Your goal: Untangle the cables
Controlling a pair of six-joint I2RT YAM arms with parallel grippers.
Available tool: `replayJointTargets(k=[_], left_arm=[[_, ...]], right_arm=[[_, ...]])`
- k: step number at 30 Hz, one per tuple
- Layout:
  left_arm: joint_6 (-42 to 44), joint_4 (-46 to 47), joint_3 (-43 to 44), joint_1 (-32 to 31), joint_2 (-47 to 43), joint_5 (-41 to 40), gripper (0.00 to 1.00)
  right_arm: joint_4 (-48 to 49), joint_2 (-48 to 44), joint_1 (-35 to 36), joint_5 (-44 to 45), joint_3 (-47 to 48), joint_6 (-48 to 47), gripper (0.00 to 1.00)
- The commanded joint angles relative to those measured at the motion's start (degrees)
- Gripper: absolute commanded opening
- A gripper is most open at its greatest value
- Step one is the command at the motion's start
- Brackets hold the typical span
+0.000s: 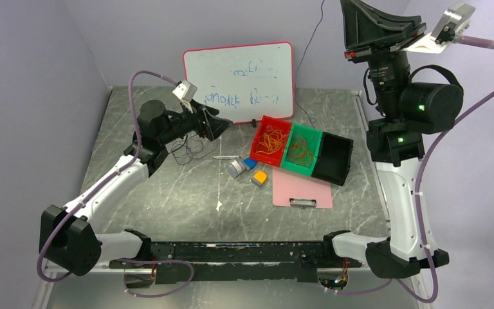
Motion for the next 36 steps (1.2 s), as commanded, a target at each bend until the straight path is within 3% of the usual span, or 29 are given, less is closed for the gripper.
replayJointTargets(k=[1, 8, 11, 23, 28, 32, 36], left_arm=[[0.6, 1.5, 1.9, -0.3, -3.1, 1.4, 0.84], [2.4, -2.5, 1.1, -0.3, -7.4, -3.1, 0.83], [4.0, -5.3, 0.7, -0.3, -8.9, -5.0, 0.82], [5.1, -8.2, -3.0, -0.3, -11.1, -9.5, 0.82], [3.9, -5.5, -4.6, -0.3, -8.7, -7.4, 0.82], [0.8, -1.0, -6.4, -0.3, -4.9, -3.7, 0.82], [-3.4, 3.7, -7.1, -0.8, -1.3, 1.1, 0.82]], right_arm=[[3.4, 2.8, -0.2, -3.9, 2.1, 5.0, 0.0], [5.6, 3.4, 0.1, -8.5, -2.2, 11.2, 0.0], [6.3, 0.9, 2.7, -7.0, -8.4, 10.2, 0.0], [5.7, -4.4, 5.3, -20.5, -35.6, 14.6, 0.0], [0.0, -4.3, 7.5, -14.8, -39.0, 11.4, 0.0], [-3.3, -4.2, 7.6, -5.0, -38.8, 12.5, 0.0], [-4.2, -2.7, 7.5, -1.7, -38.1, 13.7, 0.0]])
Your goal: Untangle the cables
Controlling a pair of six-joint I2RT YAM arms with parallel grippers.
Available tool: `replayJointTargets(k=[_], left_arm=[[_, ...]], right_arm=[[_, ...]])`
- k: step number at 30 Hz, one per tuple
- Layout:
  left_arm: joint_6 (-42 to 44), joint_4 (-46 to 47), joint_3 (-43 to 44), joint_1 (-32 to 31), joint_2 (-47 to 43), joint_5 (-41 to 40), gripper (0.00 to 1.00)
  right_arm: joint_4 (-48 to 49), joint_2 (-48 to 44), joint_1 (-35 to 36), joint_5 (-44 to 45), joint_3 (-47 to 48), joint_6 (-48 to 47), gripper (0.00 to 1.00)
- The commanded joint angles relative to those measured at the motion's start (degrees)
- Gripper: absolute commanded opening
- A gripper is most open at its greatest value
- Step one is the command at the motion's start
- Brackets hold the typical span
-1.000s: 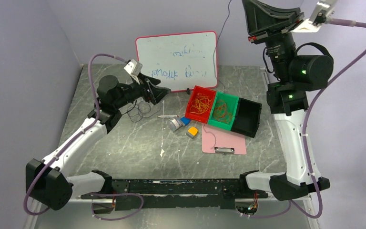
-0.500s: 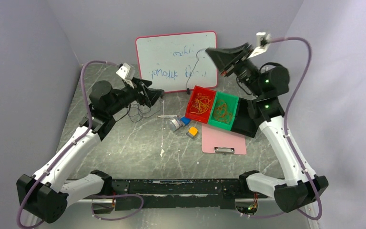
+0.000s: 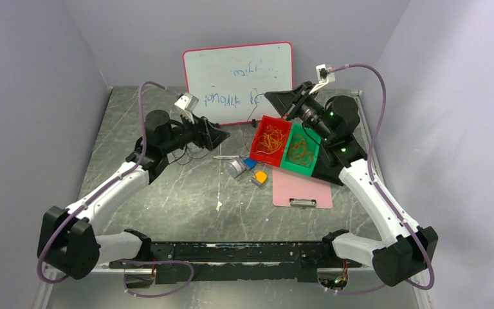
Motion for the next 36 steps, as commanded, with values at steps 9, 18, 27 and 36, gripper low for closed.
replayJointTargets(k=[9, 18, 27, 36], left_arm=[[-3.4, 9.3, 0.0, -5.8, 7.1, 2.2, 0.83], [-5.4, 12.9, -0.4, -9.8, 11.4, -1.2, 0.83], [-9.7, 15.4, 2.5, -11.9, 16.6, -6.3, 0.83], [-13.9, 18.2, 7.4, -12.0, 23.3, -4.9, 0.54]], right_arm=[[-3.0, 1.9, 0.1, 13.4, 2.2, 5.1, 0.0], [-5.9, 1.4, 0.1, 23.0, 2.2, 6.1, 0.0], [-5.7, 1.6, 0.1, 22.0, 1.8, 6.0, 0.0], [-6.4, 0.4, 0.1, 22.6, 1.2, 4.9, 0.0]])
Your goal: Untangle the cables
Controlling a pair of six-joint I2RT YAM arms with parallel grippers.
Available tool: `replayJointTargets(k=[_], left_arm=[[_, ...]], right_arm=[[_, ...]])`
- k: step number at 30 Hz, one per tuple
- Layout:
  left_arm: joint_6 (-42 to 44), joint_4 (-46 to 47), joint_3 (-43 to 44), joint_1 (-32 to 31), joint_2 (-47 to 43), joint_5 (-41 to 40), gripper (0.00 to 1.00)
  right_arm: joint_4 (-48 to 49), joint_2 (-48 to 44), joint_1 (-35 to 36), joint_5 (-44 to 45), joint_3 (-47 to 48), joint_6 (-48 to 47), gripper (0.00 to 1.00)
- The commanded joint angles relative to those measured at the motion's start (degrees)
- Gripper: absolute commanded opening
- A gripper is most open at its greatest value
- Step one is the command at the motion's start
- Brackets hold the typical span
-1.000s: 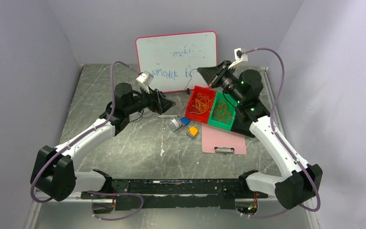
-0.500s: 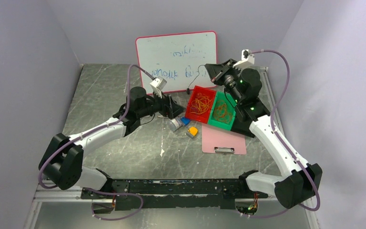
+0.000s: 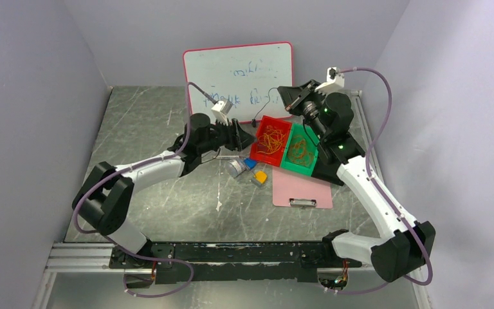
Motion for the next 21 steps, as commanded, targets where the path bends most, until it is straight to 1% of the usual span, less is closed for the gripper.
replayJointTargets(k=[1, 4, 6, 8, 11, 15, 18, 21], left_arm=[[-1.7, 1.5, 5.6, -0.5, 2.2, 0.2, 0.47], [-0.3, -3.2, 8.6, -0.5, 2.4, 0.0, 0.26], [1.7, -6.9, 10.6, -0.5, 1.5, -0.8, 0.18], [4.0, -11.3, 13.2, -0.5, 0.3, -1.0, 0.12], [8.3, -18.9, 18.3, -0.5, -1.6, 0.2, 0.07], [14.7, -28.4, 25.1, -0.5, -4.5, 3.2, 0.07], [16.9, -33.6, 28.4, -0.4, -6.9, 2.7, 0.07], [16.9, -38.7, 31.8, 0.1, -8.8, 2.1, 0.07]], right_arm=[[-0.7, -1.9, 0.1, 1.4, 0.3, -0.8, 0.0], [-0.9, -2.8, 0.1, 1.9, -0.1, -2.2, 0.0], [-0.7, -3.3, 0.1, 1.8, -0.3, -3.9, 0.0], [-0.1, -3.7, 0.1, 0.5, 0.0, -6.4, 0.0], [1.1, -4.3, 0.1, -2.1, 0.8, -11.0, 0.0], [2.9, -5.0, 0.1, -6.3, 2.2, -16.2, 0.0], [3.4, -4.9, 0.1, -8.3, 3.6, -18.0, 0.0], [3.2, -4.4, 0.1, -11.5, 5.2, -19.3, 0.0]])
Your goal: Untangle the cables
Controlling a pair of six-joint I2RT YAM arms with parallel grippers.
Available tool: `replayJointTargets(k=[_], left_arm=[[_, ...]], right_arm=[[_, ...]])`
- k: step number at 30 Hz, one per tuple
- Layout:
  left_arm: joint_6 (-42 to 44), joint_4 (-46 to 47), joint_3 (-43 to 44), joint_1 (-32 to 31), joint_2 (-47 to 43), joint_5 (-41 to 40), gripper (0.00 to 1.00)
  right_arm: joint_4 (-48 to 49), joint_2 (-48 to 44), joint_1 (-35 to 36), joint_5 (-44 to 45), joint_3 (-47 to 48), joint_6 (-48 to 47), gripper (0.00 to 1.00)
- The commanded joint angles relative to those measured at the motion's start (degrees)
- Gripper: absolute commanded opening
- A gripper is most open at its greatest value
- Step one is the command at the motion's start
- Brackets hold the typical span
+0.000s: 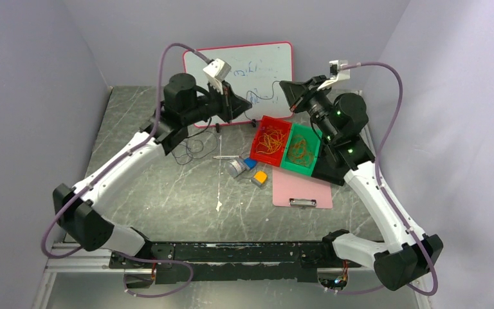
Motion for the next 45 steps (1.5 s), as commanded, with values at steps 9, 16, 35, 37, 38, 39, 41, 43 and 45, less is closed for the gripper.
replayJointTargets(k=[9, 16, 35, 37, 38, 39, 41, 43, 45], left_arm=[[3.9, -26.3, 16.9, 1.2, -3.9, -2.3, 0.07], [3.9, -31.1, 13.1, 2.2, -8.7, -5.6, 0.07], [-19.3, -21.8, -35.7, 2.8, -26.2, -20.9, 0.2], [-20.0, -20.8, -37.9, 2.9, -25.8, -21.4, 0.28], [-20.3, -20.9, -38.6, 2.9, -25.5, -21.7, 0.32], [-20.8, -21.1, -39.1, 2.8, -25.1, -22.2, 0.34], [-22.0, -21.5, -40.2, 2.8, -24.9, -23.8, 0.39], [-23.2, -21.9, -41.1, 2.9, -25.6, -25.2, 0.45], [-24.2, -21.9, -42.6, 2.9, -27.7, -26.3, 0.5]], right_arm=[[3.9, 1.5, 0.1, -17.0, 5.2, -4.3, 0.0], [6.1, 5.8, 0.4, -29.6, 6.0, -1.9, 0.0], [-5.9, 18.2, 23.1, -19.6, -4.8, -14.9, 0.0], [-5.2, 19.0, 23.9, -17.5, -6.5, -13.9, 0.0], [-4.6, 19.5, 24.2, -15.9, -7.3, -13.1, 0.0], [-4.0, 20.0, 24.3, -14.4, -8.1, -12.1, 0.0], [-3.0, 21.3, 24.5, -12.0, -8.5, -10.5, 0.0], [-2.3, 23.1, 24.5, -9.9, -8.6, -9.1, 0.0], [-1.5, 24.9, 24.6, -8.5, -10.2, -7.8, 0.0]])
